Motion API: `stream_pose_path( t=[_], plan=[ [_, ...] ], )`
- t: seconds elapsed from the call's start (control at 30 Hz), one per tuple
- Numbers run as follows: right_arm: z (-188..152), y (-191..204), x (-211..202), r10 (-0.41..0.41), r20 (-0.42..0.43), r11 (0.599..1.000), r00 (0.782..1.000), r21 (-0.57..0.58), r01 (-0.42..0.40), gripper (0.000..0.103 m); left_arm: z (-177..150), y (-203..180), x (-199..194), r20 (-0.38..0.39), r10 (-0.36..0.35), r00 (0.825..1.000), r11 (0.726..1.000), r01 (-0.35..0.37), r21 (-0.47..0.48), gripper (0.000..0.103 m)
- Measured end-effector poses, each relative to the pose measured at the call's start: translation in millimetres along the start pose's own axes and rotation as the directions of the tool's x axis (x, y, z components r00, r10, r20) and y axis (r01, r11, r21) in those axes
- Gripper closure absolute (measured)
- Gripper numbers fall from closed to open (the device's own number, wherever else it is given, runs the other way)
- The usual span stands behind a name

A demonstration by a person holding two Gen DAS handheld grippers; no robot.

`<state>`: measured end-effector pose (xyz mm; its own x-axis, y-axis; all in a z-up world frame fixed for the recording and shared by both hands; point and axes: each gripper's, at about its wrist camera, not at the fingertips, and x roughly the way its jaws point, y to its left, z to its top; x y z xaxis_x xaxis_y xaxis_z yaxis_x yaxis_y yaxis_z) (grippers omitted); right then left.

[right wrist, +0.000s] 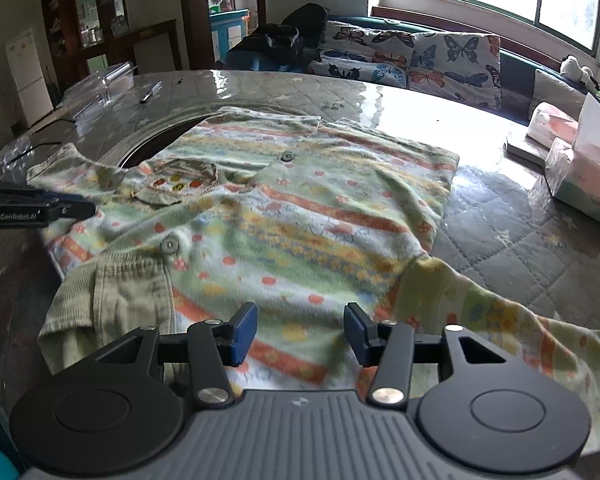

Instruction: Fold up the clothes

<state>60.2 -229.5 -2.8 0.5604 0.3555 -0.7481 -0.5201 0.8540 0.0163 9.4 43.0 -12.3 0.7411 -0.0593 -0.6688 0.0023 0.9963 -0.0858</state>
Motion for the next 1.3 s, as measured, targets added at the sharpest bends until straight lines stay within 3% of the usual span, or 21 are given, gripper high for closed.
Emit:
stream_pose_path(
  t=[0.2,0.27,0.57,0.7,0.97,1.1,1.3],
  plan=[
    [-7,-10,-15,-0.024,0.015,1.0,1.0,0.0,0.024,0.051,9,4,-3,-0.018,0.002,1.0,1.0,-0.002,0.009,0.072],
    [-9,-16,-20,-0.038,0.011,0.999,0.999,-0.009,0.038,0.05,16,0,-4,-0.009,-0.009,1.0,1.0,0.009,0.013,0.066],
    [-10,-50,-35,-0.134,0.022,0.991,0.991,0.031,0.134,0.05,38,-40,-4,0.019,-0.094,0.995,0.992,0.092,0.087,0.057],
    [-6,-48,-40,-0.082,0.015,0.996,0.997,-0.022,0.082,0.049,45,-62,-1,0.016,-0.134,0.991,0.982,0.131,0.139,0.056],
    [-18,-13,-19,0.018,-0.08,0.989,0.997,-0.142,-0.029,0.049,37,-113,8,-0.042,-0.231,0.972,0.94,0.235,0.246,0.054],
    [-21,-21,-29,-0.005,-0.053,0.995,0.999,-0.1,-0.001,0.049,25,-137,16,-0.086,-0.259,0.962,0.911,0.273,0.309,0.054],
    [-36,-63,-50,-0.109,-0.001,0.991,0.994,0.073,0.109,0.047,-1,-164,21,-0.133,-0.266,0.955,0.862,0.297,0.411,0.054]
  ],
)
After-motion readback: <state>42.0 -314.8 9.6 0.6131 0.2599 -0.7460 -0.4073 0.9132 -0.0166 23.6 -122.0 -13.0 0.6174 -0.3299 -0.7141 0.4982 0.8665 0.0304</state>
